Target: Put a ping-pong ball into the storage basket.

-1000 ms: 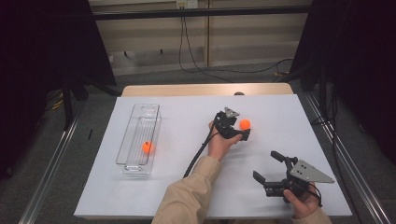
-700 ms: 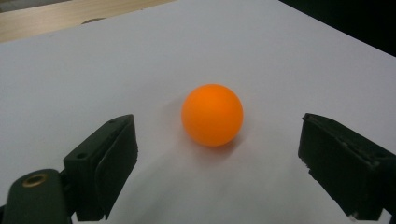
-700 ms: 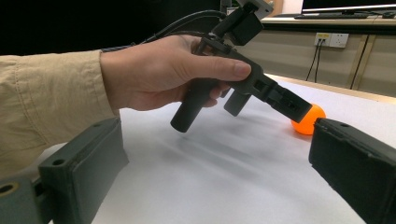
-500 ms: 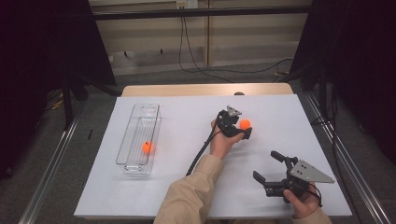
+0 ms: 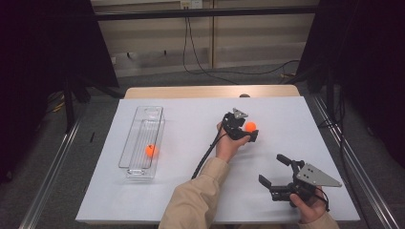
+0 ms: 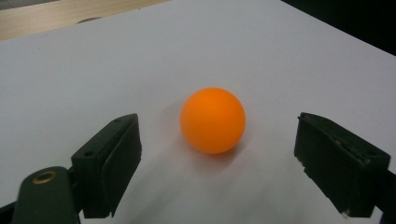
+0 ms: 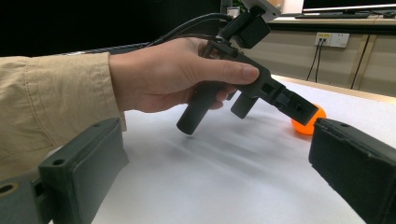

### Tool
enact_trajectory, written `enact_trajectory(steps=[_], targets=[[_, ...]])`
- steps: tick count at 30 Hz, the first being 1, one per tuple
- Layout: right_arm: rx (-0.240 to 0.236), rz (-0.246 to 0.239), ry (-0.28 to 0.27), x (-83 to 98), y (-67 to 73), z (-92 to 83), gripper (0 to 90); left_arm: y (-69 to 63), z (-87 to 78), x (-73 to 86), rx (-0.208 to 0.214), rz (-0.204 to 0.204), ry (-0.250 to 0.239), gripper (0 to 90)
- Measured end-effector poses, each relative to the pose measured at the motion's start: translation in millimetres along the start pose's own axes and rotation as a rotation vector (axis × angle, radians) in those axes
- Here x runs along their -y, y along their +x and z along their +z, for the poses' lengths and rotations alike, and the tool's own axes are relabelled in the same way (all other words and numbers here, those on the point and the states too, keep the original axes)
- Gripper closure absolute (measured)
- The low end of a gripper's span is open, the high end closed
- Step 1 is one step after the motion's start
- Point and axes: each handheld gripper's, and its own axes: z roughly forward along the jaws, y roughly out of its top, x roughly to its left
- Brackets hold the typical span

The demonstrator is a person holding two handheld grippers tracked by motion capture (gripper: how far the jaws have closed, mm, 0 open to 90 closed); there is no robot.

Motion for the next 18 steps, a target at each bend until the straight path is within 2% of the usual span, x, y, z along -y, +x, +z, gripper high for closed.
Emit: enact_trajectory(steps=[16,18], targets=[[-0.001,0.0,-0.001,-0.1,-0.1,-0.1,2.9,-1.1,7.5,-2.0,0.011,-0.001,0.006,18.9],[-0.001,0.001,-0.001,-0.1,-0.1,-0.1,2.9,-0.8,8.0,-2.7,0.01,0.013,0.014,20.2]])
